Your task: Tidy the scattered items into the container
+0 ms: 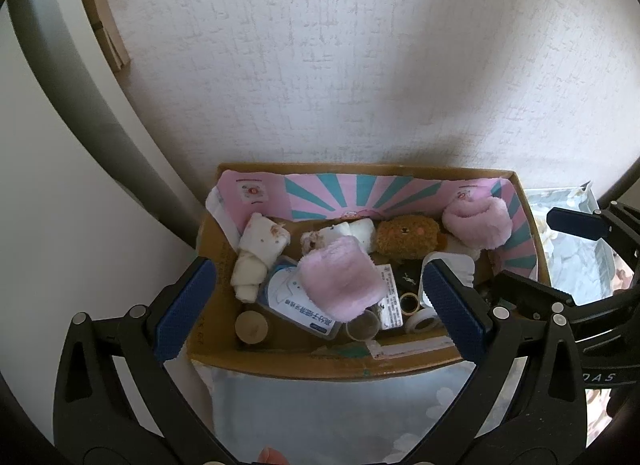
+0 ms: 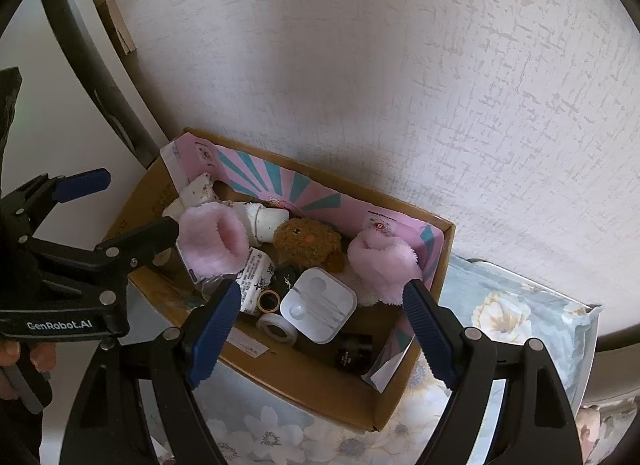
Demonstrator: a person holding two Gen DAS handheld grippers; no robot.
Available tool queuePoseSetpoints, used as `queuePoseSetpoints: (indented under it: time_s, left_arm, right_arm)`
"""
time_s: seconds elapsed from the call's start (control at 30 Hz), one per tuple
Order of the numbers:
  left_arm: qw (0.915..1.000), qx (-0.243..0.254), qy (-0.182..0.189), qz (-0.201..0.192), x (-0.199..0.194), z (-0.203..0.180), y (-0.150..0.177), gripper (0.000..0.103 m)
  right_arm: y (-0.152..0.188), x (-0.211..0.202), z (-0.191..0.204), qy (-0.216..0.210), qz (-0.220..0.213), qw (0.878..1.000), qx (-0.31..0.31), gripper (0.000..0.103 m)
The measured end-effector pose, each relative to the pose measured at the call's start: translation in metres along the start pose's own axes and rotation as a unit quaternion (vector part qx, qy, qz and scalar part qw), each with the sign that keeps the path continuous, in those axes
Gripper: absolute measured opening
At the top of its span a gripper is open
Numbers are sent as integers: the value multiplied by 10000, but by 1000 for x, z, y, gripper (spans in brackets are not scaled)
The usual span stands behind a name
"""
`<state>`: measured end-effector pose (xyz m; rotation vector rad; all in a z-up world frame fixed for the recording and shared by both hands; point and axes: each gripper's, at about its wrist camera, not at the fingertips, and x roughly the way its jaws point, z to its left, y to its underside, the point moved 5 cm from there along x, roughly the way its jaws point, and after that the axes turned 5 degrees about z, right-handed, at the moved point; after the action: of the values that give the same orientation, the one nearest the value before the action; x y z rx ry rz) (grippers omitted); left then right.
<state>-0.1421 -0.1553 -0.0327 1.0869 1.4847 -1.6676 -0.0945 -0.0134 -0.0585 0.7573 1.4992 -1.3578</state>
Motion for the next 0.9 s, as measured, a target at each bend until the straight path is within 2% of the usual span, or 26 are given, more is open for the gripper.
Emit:
queuePoseSetpoints:
  time_s: [0.63,0.9]
  left_arm:
    - [10000,82,-19,-8,-5,-1,0,103]
    - [9998,169,-85,-83,-36,-8,-7,103]
  right_arm:
    - [-2,-16,-1,31,-95,9999,76,80]
    - [6,-48,-14,224,-151,9981,547,80]
